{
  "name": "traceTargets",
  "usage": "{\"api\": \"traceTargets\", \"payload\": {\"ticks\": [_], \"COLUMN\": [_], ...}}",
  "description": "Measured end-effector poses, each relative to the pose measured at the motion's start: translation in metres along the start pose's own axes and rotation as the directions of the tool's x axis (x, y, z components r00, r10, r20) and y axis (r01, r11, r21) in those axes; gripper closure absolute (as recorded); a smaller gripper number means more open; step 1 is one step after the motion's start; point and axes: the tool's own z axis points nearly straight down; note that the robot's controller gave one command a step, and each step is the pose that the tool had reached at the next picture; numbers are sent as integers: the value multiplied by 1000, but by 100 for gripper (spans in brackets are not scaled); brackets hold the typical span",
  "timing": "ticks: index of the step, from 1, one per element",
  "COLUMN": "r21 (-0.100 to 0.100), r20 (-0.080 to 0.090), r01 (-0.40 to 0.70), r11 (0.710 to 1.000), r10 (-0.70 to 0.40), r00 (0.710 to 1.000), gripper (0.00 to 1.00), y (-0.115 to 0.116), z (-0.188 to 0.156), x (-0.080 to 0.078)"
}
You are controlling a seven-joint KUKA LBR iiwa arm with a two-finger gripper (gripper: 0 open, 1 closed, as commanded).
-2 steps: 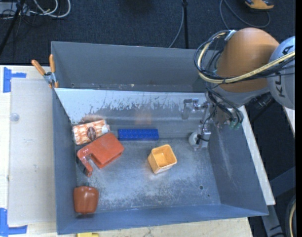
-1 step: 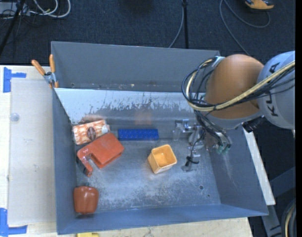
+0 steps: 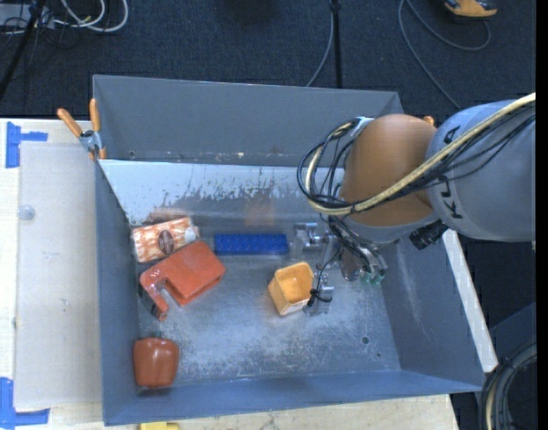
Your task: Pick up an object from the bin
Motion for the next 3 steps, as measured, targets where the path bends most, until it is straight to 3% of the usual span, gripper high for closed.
{"api": "traceTargets", "payload": {"ticks": [1,2,3], "r21": [7,0,6], "r20": [-3,-4,-5], "r01": [95,208,41], "r11": [995,978,999], "r10": [-95,-208,-41], "r00": [995,978,999], "gripper": [0,0,100], "y": [-1,9,-14], "z": [45,74,61], "x": [-23,-34,-20]}}
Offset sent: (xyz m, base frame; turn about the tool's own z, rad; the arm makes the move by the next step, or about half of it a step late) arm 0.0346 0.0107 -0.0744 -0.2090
